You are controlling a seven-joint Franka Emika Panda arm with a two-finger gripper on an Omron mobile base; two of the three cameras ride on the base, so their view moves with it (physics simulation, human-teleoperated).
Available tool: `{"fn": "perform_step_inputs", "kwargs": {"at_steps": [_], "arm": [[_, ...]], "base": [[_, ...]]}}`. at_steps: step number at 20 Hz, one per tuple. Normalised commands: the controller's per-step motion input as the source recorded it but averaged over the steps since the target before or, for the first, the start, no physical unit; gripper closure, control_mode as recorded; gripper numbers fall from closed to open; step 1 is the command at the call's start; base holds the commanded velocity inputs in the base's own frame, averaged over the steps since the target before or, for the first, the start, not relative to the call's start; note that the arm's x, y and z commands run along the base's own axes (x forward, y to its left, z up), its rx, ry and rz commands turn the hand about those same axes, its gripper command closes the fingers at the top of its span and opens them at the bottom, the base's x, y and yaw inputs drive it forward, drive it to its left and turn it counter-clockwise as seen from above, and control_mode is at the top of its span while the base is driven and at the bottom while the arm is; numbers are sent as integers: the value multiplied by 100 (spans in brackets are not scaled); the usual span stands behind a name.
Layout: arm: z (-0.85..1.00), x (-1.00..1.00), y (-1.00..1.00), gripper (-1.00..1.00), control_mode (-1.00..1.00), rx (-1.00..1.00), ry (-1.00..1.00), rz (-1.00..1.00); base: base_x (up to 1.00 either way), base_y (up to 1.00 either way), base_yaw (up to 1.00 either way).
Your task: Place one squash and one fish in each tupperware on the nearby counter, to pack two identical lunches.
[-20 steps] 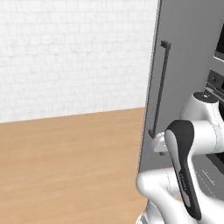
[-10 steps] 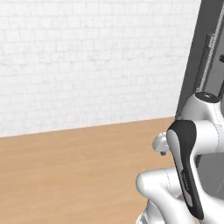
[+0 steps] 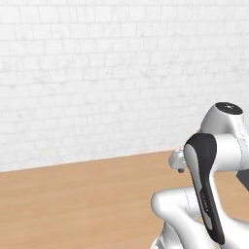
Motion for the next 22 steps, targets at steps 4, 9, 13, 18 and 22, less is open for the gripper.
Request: {"fn": "perform_step_inputs", "kwargs": {"at_steps": [4, 9, 13, 18, 22], "arm": [[0, 0, 0, -100, 100, 0, 0, 0], [0, 0, 0, -100, 100, 0, 0, 0], [0, 0, 0, -100, 100, 0, 0, 0], [0, 0, 0, -100, 100, 0, 0, 0], [0, 0, 0, -100, 100, 0, 0, 0]], "base": [[100, 99, 0], [100, 83, -19], [92, 59, -66], [62, 36, -82], [47, 27, -88]]}}
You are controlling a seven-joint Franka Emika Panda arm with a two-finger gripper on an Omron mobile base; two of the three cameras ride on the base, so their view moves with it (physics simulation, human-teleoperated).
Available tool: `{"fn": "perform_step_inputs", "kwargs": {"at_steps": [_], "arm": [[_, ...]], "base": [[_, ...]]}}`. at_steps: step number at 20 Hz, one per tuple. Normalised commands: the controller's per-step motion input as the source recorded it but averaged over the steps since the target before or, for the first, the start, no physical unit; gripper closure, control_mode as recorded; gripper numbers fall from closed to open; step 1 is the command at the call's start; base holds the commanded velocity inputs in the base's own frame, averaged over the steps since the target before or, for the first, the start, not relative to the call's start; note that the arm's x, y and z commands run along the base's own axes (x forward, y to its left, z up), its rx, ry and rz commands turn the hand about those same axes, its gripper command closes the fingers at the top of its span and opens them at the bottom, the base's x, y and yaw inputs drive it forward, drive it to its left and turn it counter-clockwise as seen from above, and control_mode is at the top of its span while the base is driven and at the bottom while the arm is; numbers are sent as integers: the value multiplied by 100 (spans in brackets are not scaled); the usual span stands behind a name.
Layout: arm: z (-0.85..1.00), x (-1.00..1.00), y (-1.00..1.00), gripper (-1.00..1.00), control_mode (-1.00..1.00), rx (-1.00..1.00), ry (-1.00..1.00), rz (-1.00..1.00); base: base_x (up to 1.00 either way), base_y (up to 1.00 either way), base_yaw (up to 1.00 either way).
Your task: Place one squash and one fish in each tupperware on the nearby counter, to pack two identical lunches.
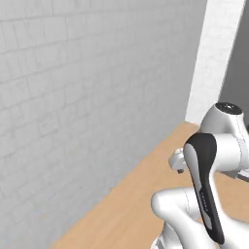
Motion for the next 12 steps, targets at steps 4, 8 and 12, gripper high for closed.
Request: {"fn": "perform_step_inputs", "kwargs": {"at_steps": [4, 8, 12], "arm": [[0, 0, 0, -100, 100, 0, 0, 0], [0, 0, 0, -100, 100, 0, 0, 0], [0, 0, 0, -100, 100, 0, 0, 0]], "base": [[46, 25, -88], [61, 16, -78], [49, 0, -74]]}}
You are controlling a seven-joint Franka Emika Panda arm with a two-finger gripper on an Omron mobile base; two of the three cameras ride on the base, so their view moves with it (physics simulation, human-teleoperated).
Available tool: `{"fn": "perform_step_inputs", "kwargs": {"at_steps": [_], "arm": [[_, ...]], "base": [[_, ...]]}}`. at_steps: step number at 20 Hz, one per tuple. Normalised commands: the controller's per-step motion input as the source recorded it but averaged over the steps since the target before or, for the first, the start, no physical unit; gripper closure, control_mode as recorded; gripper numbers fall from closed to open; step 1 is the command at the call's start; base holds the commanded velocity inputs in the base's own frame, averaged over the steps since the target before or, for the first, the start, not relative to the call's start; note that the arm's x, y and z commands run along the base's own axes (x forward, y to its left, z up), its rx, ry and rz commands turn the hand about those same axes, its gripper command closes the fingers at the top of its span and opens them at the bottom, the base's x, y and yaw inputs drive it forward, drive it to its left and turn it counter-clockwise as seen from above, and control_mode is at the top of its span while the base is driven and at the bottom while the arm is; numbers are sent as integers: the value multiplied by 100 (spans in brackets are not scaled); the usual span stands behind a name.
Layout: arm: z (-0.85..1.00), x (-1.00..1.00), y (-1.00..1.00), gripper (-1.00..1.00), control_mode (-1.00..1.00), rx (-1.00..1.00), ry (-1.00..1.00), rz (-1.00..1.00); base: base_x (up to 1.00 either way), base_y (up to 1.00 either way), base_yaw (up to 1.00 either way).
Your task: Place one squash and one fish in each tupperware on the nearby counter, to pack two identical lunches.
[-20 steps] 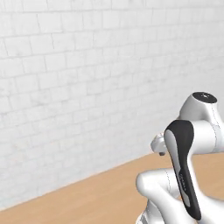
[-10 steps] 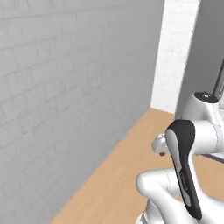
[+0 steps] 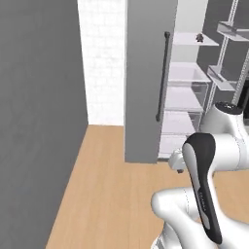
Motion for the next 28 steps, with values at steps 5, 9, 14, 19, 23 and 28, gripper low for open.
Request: {"fn": "perform_step_inputs", "kwargs": {"at_steps": [5, 9, 14, 19, 23, 28], "arm": [[0, 0, 0, -100, 100, 0, 0, 0], [0, 0, 0, -100, 100, 0, 0, 0], [0, 0, 0, -100, 100, 0, 0, 0], [0, 0, 0, -100, 100, 0, 0, 0], [0, 0, 0, -100, 100, 0, 0, 0], [0, 0, 0, -100, 100, 0, 0, 0]], "base": [[76, 10, -60], [99, -4, -4], [96, -55, -16], [97, -13, -36], [83, 1, -18], [53, -22, 0]]}}
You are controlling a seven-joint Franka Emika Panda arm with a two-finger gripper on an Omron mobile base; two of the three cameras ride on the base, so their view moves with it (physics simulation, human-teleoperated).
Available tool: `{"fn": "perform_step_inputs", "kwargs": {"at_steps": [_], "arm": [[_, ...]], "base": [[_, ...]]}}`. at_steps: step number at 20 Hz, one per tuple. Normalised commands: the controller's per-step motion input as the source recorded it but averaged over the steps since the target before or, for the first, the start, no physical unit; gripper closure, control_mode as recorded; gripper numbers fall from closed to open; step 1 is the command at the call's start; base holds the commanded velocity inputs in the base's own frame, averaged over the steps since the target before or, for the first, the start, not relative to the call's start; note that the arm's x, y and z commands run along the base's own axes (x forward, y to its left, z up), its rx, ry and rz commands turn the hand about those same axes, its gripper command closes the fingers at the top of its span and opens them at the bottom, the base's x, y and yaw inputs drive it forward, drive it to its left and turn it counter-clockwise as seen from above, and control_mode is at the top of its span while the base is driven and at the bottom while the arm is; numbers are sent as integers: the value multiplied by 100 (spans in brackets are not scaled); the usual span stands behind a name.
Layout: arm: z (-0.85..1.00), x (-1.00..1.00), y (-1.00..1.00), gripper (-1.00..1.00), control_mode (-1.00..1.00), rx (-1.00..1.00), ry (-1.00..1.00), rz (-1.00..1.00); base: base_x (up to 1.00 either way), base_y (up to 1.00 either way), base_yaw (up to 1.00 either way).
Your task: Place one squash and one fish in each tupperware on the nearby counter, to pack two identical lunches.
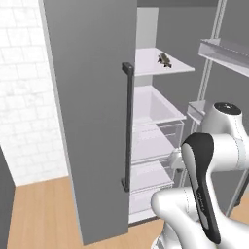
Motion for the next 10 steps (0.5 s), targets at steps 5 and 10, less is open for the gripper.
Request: {"fn": "perform_step_inputs", "kwargs": {"at_steps": [5, 10], "arm": [[0, 0, 0, -100, 100, 0, 0, 0], [0, 0, 0, -100, 100, 0, 0, 0]], "base": [[40, -39, 0], [46, -24, 0]]}}
